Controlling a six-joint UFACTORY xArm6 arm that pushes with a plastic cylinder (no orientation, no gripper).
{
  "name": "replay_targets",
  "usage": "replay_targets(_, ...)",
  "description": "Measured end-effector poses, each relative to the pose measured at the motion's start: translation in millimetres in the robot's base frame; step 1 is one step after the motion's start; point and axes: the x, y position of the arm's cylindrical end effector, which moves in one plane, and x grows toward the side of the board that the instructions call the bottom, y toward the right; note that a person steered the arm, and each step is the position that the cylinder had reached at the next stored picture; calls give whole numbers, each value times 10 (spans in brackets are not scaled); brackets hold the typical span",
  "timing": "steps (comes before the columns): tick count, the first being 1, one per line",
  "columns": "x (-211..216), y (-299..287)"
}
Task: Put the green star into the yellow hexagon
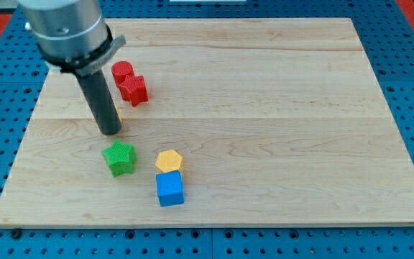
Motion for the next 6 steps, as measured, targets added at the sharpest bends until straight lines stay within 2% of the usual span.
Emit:
replay_targets(1, -171, -171)
replay_targets(4, -40, 51)
replay_targets(5, 90, -48)
replay_targets(6, 205, -469)
